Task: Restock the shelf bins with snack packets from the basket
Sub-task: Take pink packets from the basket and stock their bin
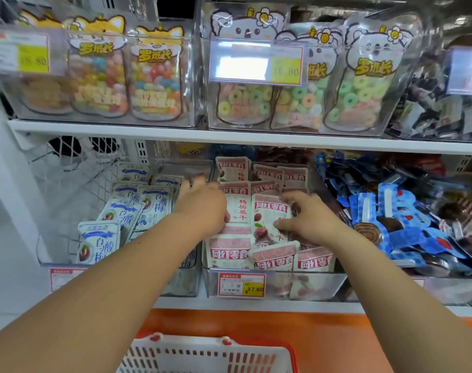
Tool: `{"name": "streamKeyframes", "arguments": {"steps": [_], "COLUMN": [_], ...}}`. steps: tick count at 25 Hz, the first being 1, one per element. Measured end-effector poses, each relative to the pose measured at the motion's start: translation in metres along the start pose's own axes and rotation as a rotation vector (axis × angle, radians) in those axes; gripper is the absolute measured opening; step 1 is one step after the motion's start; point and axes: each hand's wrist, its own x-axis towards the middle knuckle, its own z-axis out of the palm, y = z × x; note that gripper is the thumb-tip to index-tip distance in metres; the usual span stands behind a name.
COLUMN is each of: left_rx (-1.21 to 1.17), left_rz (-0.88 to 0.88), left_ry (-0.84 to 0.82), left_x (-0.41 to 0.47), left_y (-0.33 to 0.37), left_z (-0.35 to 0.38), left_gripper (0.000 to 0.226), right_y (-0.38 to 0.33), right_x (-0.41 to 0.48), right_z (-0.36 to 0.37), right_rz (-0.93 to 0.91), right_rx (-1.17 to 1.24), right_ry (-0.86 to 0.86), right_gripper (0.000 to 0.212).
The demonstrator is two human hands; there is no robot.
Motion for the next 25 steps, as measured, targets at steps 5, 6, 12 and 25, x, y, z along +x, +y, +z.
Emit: {"name": "streamKeyframes", "arguments": {"steps": [5, 6, 12, 25], "left_rx": [-0.402, -0.469, -0.578, -0.647], "left_rz": [0.031, 0.025, 0.007, -0.234], "left_ry": [0.273, 0.369, 0.637, -0.792], "left_x": [-0.043, -0.056, -0.167, -0.285], "left_y": [-0.013, -0.016, -0.034, -0.048], "left_z": [0.001, 0.006, 0.066, 0.287], "left_gripper": [0.028, 0.024, 0.020, 0.045], "right_y": [-0.008, -0.012, -0.045, 0.076], "right_x": [-0.030, -0.039, -0.119, -0.173], "right_z": [-0.001, 0.000, 0.055, 0.314], "right_rz": [-0.203, -0.258, -0.397, 0.289], "right_rx": [0.100, 0.135, 0.477, -0.297], "right_ry": [0.302, 0.370, 0.326, -0.776], "right_gripper": [0.041, 0.035, 0.022, 0.053]}}
